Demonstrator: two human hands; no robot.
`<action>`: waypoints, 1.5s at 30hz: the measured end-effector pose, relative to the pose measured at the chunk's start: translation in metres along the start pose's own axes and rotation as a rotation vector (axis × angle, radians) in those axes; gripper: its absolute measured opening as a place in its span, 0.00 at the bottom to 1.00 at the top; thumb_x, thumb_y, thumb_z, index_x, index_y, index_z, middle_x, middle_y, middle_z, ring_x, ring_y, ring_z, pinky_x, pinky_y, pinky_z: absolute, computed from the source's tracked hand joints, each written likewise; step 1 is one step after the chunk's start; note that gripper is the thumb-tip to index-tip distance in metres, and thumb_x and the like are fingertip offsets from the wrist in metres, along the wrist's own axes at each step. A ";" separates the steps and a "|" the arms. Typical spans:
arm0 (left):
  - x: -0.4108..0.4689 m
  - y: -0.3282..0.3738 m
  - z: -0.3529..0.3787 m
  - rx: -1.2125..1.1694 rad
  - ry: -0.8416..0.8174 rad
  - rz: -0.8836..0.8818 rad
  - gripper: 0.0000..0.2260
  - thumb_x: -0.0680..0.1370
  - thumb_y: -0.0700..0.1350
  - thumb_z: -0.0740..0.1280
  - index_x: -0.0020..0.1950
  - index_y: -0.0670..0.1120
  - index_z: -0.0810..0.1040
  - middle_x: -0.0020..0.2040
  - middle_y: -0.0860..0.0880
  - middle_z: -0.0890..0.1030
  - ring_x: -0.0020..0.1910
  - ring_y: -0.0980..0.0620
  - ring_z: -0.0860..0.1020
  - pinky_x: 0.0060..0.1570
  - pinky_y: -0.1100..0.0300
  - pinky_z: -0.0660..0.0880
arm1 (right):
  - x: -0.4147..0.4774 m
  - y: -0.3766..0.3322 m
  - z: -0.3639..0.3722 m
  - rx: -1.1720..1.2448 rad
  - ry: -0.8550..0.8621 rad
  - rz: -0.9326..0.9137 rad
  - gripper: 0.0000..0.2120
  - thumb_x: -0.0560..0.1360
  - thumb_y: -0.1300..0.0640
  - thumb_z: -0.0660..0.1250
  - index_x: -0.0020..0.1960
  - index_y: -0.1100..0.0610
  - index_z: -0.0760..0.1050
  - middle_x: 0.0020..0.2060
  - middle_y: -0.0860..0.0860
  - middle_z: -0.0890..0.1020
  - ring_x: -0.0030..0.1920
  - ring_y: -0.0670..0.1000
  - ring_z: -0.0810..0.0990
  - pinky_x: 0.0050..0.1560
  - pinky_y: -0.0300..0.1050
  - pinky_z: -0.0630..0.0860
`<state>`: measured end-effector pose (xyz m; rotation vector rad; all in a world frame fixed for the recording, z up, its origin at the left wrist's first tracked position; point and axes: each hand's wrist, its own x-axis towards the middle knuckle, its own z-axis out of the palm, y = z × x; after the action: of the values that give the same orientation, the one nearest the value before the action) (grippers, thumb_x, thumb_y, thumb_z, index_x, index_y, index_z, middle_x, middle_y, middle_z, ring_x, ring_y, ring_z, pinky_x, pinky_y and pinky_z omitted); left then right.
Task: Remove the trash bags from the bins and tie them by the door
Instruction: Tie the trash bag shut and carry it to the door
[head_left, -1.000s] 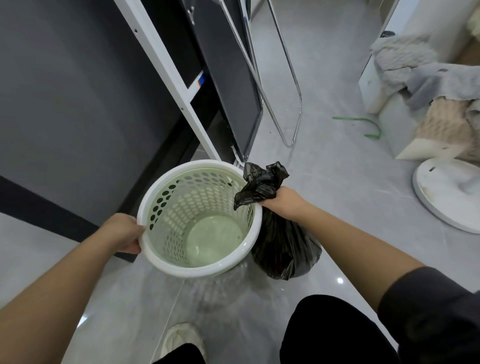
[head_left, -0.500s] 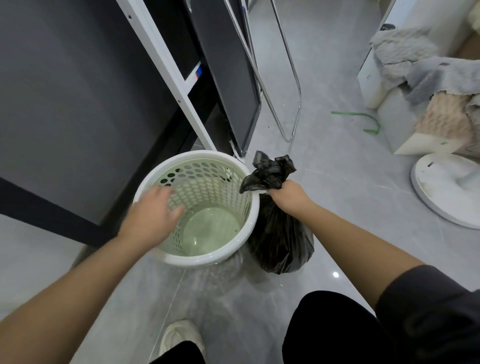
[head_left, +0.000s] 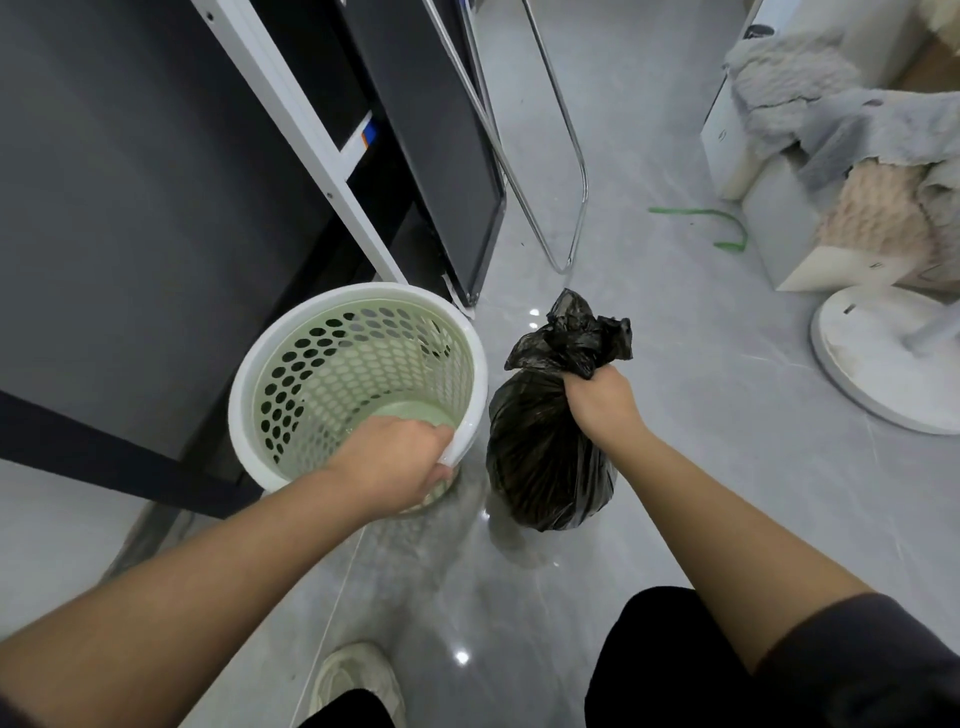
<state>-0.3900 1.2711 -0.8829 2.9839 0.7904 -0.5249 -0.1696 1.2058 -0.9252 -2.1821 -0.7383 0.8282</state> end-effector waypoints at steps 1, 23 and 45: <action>0.000 0.000 0.000 0.010 -0.004 0.004 0.12 0.80 0.55 0.57 0.52 0.47 0.71 0.51 0.48 0.80 0.49 0.45 0.78 0.39 0.57 0.64 | -0.002 0.002 0.000 0.013 0.007 0.008 0.14 0.75 0.50 0.58 0.47 0.60 0.76 0.47 0.58 0.81 0.48 0.61 0.78 0.54 0.55 0.76; 0.075 0.027 -0.045 -0.554 0.293 -0.152 0.09 0.77 0.47 0.60 0.56 0.50 0.74 0.46 0.54 0.80 0.42 0.51 0.77 0.42 0.56 0.72 | -0.026 0.011 -0.052 0.425 0.229 -0.063 0.14 0.70 0.61 0.60 0.28 0.50 0.65 0.25 0.46 0.71 0.30 0.49 0.68 0.34 0.43 0.66; 0.072 0.039 -0.027 -0.353 0.340 0.321 0.44 0.70 0.62 0.69 0.76 0.56 0.45 0.75 0.52 0.58 0.69 0.50 0.67 0.64 0.54 0.68 | -0.035 0.010 -0.055 -0.895 -0.042 -0.056 0.02 0.74 0.64 0.61 0.44 0.58 0.72 0.42 0.56 0.77 0.45 0.60 0.78 0.41 0.45 0.69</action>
<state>-0.3043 1.2743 -0.8833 2.8060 0.3467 0.1257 -0.1491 1.1540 -0.8893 -2.8893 -1.3762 0.5592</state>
